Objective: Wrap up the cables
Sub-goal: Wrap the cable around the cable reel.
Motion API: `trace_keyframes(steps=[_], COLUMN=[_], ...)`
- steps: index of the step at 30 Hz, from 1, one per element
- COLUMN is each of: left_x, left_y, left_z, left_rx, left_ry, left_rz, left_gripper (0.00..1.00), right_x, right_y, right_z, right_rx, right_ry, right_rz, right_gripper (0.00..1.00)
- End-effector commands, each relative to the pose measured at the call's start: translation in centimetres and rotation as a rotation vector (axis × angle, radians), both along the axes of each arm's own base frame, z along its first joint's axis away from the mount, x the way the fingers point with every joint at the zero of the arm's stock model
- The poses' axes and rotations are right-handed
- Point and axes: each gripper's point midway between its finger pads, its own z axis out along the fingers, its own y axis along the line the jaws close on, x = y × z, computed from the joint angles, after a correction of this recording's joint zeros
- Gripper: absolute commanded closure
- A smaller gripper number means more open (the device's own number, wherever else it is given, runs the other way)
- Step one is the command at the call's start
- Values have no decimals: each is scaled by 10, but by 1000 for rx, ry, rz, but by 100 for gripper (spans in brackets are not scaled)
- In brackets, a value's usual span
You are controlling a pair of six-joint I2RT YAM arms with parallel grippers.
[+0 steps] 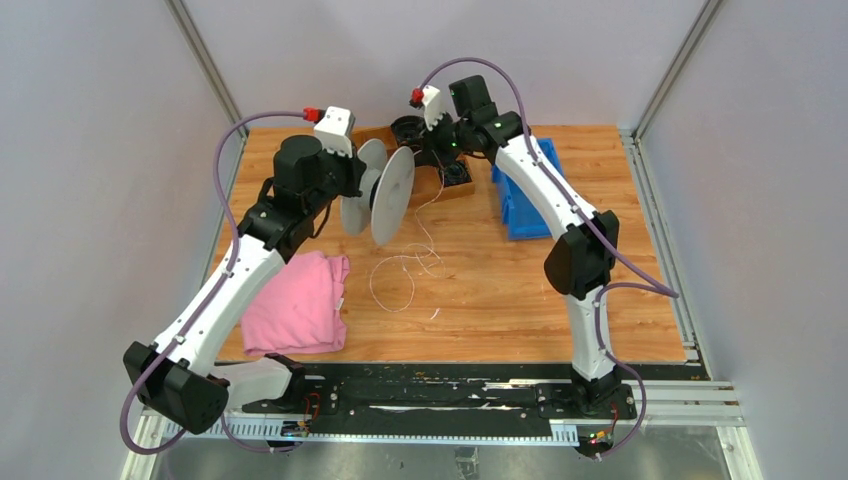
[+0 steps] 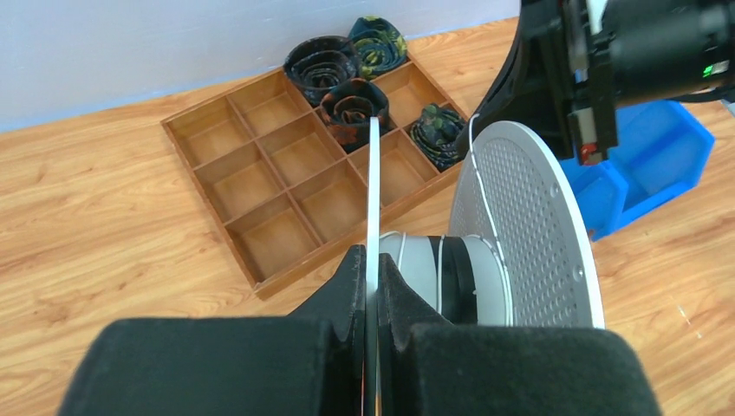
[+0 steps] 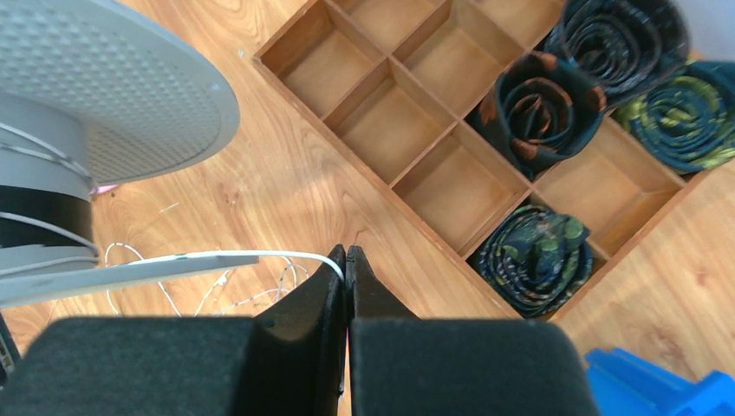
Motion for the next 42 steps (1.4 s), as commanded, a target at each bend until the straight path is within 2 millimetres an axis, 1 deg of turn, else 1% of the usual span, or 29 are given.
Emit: trace_keyframes(steps=[1, 6, 10, 14, 19, 25, 33, 38, 40, 41, 42], left_x=[-5, -5, -6, -7, -5, -3, 0, 5, 8, 10, 12], left_y=[-5, -2, -1, -1, 4, 10, 14, 21, 26, 31, 35], left_z=[43, 49, 54, 57, 60, 61, 57, 54, 52, 51, 50], left_rx=[-99, -151, -180, -220, -273, -328, -363, -378, -382, -381, -378], left_ry=[-73, -67, -61, -48, -31, -10, 17, 29, 38, 40, 43], left_rz=[-31, -34, -36, -39, -24, -7, 11, 46, 79, 101, 125], left_gripper=[100, 100, 100, 100, 100, 100, 100, 100, 100, 100, 100], right_x=[14, 5, -2, -14, -27, -38, -52, -63, -69, -73, -79], right_y=[-18, -22, -23, -16, -5, 5, 14, 19, 20, 21, 21], right_z=[-30, -53, -69, -81, -99, -110, -120, -120, -119, -120, -122], right_rx=[-16, -5, 20, 76, 167, 265, 333, 364, 380, 387, 388], right_ry=[41, 102, 161, 245, 371, 434, 482, 494, 503, 507, 514], right_rz=[-23, -9, -10, 1, -10, -13, 24, 63, 77, 87, 95], right_gripper=[99, 94, 88, 80, 72, 66, 66, 67, 70, 73, 78])
